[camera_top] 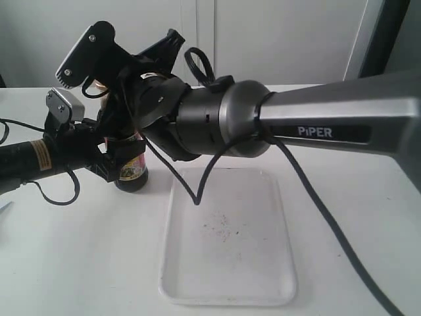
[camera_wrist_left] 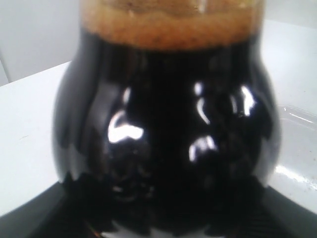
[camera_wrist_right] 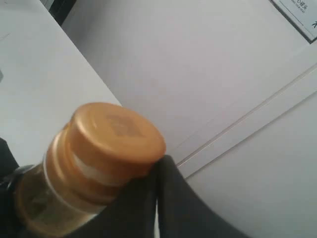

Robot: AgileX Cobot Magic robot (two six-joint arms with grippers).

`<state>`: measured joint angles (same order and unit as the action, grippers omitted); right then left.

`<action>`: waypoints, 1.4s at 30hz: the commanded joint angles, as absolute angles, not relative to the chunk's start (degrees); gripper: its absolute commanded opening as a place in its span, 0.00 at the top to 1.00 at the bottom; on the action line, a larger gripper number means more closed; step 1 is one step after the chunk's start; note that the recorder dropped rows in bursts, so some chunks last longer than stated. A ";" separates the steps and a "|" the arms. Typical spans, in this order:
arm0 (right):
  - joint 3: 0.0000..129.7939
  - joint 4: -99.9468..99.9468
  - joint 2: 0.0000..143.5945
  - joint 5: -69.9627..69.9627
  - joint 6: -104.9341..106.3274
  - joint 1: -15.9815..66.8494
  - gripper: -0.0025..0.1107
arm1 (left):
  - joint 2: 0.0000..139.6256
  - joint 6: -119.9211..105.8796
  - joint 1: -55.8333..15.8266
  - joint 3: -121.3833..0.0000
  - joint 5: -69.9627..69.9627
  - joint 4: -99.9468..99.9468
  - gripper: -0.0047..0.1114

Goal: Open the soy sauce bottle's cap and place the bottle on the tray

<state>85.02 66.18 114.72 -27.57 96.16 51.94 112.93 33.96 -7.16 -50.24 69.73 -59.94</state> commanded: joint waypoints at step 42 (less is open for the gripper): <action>77.40 85.96 100.76 3.27 99.16 36.64 0.98 | 112.68 34.10 -7.60 -49.85 69.96 -62.30 0.96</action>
<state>79.40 86.93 102.96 -3.51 98.23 39.58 112.93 33.96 -7.16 -50.24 69.73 -60.18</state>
